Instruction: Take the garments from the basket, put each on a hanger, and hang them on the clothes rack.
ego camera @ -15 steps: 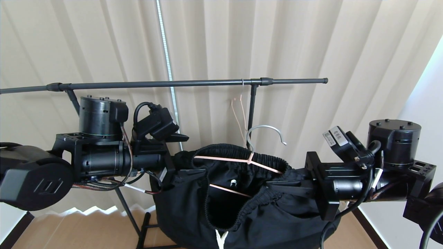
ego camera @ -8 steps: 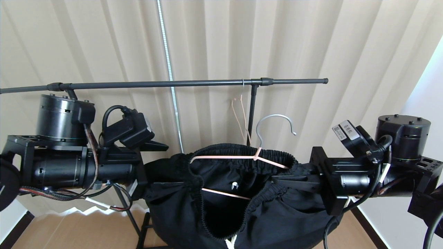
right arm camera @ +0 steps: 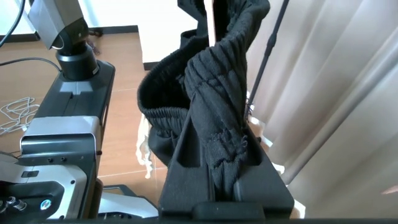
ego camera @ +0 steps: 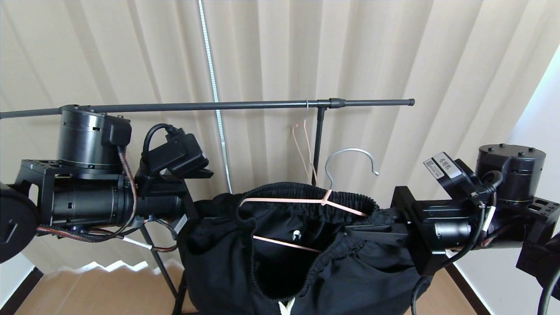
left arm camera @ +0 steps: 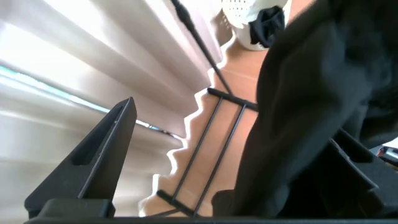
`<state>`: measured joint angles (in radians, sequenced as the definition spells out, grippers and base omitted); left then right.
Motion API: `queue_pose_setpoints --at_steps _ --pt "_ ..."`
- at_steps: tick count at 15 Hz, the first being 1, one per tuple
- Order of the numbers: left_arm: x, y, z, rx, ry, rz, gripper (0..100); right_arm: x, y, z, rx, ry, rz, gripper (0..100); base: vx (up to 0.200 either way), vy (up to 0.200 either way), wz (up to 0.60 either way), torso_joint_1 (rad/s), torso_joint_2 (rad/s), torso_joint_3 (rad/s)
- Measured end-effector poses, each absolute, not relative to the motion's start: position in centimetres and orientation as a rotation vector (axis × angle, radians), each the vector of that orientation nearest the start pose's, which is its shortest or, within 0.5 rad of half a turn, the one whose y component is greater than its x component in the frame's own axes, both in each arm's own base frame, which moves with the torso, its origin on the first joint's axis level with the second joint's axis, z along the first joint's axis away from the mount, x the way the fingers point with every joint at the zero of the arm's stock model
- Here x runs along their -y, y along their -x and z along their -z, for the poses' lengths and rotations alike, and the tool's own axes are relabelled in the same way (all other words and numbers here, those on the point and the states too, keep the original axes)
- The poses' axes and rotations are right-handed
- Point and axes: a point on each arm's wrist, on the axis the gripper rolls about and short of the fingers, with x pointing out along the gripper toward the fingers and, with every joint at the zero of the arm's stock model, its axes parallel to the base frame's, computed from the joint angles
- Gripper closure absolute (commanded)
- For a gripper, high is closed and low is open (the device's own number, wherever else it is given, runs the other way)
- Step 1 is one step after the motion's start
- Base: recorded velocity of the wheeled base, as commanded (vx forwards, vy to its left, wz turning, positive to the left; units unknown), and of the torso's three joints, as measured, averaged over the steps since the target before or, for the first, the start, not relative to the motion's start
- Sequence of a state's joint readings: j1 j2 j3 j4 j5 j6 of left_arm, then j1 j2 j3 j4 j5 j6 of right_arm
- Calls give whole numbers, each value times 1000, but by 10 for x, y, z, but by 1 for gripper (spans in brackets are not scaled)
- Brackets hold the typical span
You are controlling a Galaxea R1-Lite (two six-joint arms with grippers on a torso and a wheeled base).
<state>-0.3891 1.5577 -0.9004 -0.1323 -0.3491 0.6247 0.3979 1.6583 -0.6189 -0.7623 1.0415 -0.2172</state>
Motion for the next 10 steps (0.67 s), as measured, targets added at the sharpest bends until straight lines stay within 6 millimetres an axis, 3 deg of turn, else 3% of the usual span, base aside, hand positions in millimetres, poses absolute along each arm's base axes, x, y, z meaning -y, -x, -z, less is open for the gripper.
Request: queue_pose_setpoints --at_steps 10 --pt "148 -248 -201 -311 -497 961 0 -129 -253 -161 -122 76 -1490 100 0 0 0 0 0 0"
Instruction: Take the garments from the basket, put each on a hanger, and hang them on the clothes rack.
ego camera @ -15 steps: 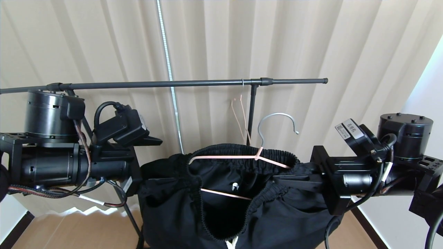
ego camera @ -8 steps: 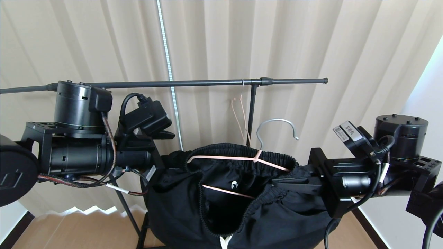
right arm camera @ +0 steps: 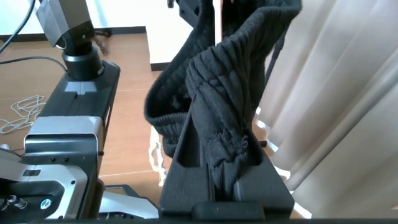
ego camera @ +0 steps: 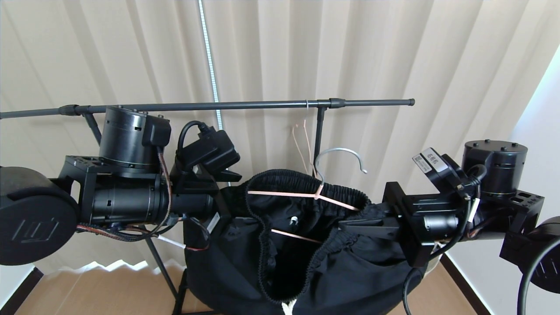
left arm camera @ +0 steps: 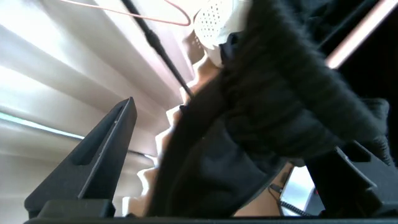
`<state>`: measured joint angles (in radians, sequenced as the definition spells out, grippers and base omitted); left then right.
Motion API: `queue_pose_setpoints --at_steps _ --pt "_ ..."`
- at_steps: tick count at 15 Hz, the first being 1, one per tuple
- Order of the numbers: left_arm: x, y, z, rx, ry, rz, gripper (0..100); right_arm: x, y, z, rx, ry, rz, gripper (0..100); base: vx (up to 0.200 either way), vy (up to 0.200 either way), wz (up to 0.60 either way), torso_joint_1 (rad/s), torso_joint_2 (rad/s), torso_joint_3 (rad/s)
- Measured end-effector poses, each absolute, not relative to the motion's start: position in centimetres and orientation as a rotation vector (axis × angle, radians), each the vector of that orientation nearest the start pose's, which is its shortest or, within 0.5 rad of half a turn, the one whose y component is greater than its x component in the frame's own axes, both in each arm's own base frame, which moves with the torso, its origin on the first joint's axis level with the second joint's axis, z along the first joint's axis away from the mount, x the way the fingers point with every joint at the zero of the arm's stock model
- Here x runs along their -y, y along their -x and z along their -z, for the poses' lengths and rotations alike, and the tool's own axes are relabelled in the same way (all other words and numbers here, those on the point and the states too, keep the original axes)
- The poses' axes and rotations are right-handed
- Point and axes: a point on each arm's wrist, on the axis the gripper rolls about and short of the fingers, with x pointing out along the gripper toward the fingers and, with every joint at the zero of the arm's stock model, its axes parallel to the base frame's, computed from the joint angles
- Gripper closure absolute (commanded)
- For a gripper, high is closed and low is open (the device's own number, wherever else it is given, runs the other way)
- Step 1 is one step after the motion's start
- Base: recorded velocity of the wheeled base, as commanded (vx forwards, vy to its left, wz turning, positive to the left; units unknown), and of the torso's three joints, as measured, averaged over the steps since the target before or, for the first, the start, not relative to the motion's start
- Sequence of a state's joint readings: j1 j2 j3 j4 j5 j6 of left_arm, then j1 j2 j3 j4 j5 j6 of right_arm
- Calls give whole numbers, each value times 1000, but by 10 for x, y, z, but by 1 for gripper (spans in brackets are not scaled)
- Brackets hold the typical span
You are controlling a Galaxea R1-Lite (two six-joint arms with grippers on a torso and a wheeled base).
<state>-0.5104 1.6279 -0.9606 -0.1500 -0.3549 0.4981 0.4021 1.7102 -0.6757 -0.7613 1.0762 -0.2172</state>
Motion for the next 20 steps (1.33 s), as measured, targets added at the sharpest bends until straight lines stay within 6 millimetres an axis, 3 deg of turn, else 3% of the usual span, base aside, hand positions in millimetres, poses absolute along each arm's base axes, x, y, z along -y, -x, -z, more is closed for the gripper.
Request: queue_pose_setpoints --at_steps 3,4,13,14,20 --pt "152 -248 -195 -330 -499 978 0 -132 -256 -161 -118 77 -1497 100 0 0 0 0 0 0" --pt "153 -248 -194 -332 -499 981 100 -133 -256 -162 -117 78 -1497 100 0 0 0 0 0 0" --pt "148 -241 -195 -333 -496 982 100 -133 -260 -165 -100 80 -1510 100 0 0 0 0 0 0" --pt "148 -240 -195 -332 -497 980 100 -132 -260 -165 -98 81 -1507 0 0 0 0 0 0 0" --pt "141 -234 -197 -350 -462 956 100 -118 -264 -158 -22 185 -1465 0 0 0 0 0 0 0"
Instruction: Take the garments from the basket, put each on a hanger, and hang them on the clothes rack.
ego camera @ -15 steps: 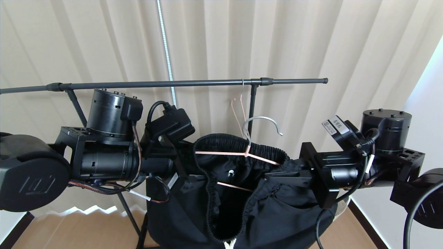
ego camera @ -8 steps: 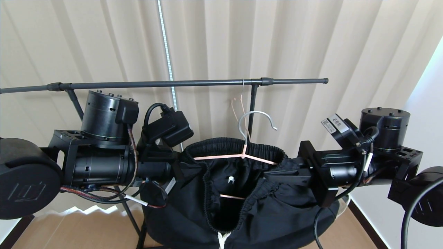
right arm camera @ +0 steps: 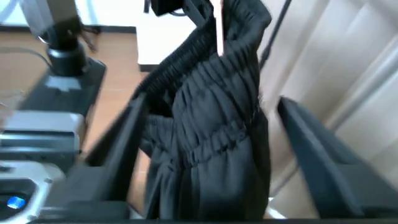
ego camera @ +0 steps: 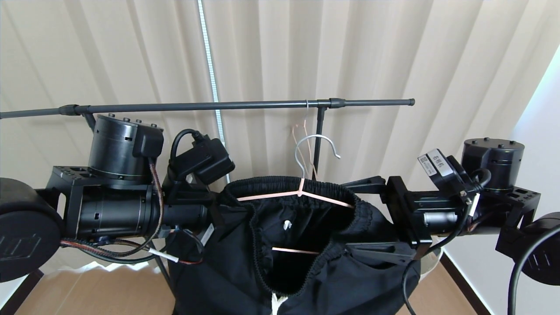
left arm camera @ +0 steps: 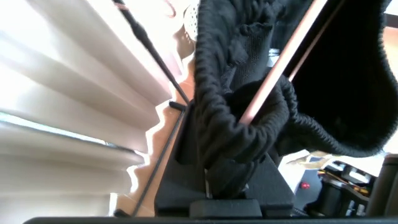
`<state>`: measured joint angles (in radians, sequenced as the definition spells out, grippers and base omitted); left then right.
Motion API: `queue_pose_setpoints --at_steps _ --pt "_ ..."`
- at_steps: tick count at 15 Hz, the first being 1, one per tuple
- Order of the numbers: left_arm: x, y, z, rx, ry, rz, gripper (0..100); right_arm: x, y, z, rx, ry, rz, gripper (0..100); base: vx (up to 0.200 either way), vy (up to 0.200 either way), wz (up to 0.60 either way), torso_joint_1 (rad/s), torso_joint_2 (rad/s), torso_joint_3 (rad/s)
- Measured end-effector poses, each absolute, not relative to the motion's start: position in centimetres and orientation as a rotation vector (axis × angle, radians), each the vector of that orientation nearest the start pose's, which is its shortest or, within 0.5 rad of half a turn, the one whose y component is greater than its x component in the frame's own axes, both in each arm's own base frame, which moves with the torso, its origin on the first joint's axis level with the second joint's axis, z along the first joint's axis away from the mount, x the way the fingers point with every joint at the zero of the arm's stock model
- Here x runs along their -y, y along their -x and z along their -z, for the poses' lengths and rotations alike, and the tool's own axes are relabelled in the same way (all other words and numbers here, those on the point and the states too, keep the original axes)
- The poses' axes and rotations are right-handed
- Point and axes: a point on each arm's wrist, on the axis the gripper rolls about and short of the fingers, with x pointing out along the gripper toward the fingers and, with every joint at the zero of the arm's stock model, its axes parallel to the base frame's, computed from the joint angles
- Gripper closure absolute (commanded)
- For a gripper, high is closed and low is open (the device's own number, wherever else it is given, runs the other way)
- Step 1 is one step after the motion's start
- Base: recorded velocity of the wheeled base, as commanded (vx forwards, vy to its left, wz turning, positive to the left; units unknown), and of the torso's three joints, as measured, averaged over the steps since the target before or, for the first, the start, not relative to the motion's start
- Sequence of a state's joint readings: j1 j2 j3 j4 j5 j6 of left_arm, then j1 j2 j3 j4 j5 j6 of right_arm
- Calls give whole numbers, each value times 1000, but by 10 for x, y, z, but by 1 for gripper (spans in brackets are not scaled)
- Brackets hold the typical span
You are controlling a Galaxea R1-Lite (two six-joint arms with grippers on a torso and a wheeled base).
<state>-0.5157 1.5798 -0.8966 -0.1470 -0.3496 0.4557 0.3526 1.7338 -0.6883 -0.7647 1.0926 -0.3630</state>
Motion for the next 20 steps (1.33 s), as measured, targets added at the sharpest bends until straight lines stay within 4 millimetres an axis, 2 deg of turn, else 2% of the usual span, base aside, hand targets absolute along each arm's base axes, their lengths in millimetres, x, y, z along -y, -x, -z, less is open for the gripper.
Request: queue_pose_setpoints --at_steps 3,7,11,15,20 --pt "135 -228 -196 -356 -451 944 100 -109 -267 -153 -31 193 -1430 0 0 0 0 0 0 0" --pt "122 -226 -202 -343 -437 901 100 -102 -264 -158 -18 197 -1413 0 0 0 0 0 0 0" --pt "106 -215 -206 -346 -390 852 100 -90 -252 -145 -80 169 -1387 0 0 0 0 0 0 0" --pt "96 -205 -211 -329 -378 825 100 -83 -252 -126 -158 134 -1366 0 0 0 0 0 0 0" --pt "90 -194 -215 -324 -325 806 100 -80 -264 -89 -264 111 -1348 0 0 0 0 0 0 0"
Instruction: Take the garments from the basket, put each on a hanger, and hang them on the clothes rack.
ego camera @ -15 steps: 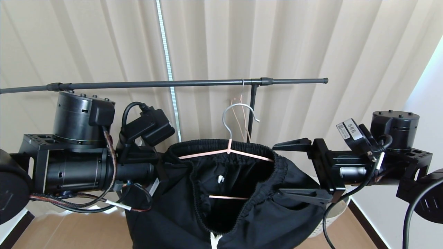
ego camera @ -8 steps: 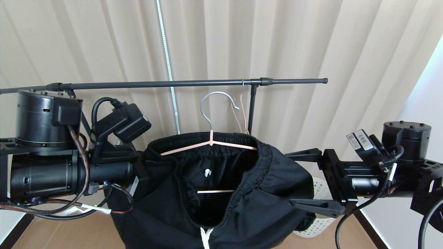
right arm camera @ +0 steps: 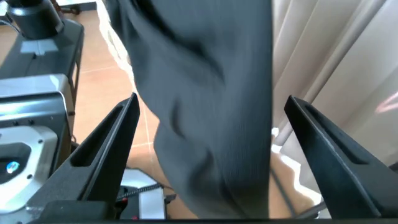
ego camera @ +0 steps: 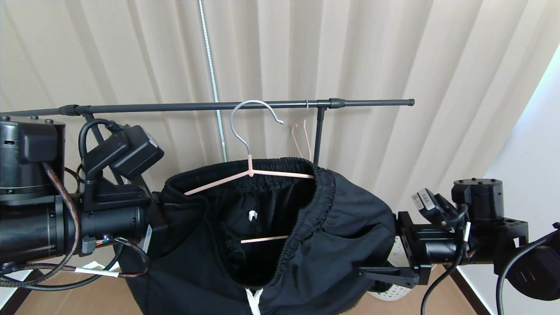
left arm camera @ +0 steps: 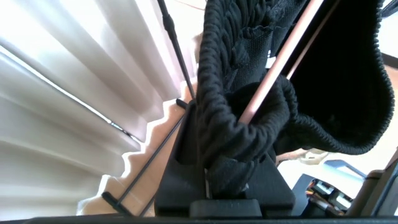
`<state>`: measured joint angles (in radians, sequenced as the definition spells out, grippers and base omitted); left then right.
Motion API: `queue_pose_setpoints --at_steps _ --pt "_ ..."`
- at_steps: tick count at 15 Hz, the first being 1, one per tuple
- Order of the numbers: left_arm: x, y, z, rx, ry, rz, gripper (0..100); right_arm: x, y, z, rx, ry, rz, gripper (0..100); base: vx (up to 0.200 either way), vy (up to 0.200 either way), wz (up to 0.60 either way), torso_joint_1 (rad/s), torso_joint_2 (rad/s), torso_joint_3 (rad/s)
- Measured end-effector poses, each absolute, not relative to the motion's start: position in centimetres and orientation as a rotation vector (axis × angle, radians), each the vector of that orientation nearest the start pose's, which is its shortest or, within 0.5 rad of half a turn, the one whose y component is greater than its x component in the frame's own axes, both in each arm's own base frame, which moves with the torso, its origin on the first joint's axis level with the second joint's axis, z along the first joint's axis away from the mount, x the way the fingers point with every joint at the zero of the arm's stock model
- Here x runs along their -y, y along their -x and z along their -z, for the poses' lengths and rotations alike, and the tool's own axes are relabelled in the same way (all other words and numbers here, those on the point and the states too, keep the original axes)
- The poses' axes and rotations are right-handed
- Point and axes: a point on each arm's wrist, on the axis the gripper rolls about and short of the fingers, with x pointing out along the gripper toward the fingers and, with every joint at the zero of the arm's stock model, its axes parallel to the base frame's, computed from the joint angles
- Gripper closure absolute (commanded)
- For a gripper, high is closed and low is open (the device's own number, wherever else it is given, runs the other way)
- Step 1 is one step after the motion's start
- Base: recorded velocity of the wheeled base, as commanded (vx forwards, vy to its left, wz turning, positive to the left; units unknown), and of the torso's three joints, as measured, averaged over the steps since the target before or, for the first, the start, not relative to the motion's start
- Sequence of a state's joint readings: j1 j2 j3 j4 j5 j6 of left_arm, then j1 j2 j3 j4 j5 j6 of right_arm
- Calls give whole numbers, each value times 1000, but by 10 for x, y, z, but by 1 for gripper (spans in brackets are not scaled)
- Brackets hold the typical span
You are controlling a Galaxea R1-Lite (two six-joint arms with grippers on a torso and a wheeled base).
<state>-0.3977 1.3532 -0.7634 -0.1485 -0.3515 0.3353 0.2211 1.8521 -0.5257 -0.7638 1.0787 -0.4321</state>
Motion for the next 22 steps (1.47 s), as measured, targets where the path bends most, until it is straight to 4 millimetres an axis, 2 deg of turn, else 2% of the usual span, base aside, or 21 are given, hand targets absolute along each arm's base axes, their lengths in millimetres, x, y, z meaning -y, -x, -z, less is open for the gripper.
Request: queue_pose_setpoints --at_steps 1,2,6,12,16,17,22 --pt "89 -193 -216 -319 -323 805 100 -78 -267 -82 -282 106 -1342 0 0 0 0 0 0 0" --pt "89 -192 -217 -314 -323 804 100 -77 -269 -77 -302 97 -1336 100 0 0 0 0 0 0" --pt "84 -186 -215 -323 -308 791 100 -66 -274 -70 -318 99 -1288 100 0 0 0 0 0 0" --pt "68 -178 -212 -334 -282 727 100 -37 -270 -77 -295 105 -1186 100 0 0 0 0 0 0" --pt "63 -174 -213 -325 -280 710 100 -42 -265 -83 -279 119 -1203 100 0 0 0 0 0 0" --pt "63 -173 -213 -323 -279 709 100 -47 -262 -82 -279 126 -1219 0 0 0 0 0 0 0" --pt "58 -170 -209 -342 -259 685 100 -55 -248 -77 -286 202 -1220 0 0 0 0 0 0 0"
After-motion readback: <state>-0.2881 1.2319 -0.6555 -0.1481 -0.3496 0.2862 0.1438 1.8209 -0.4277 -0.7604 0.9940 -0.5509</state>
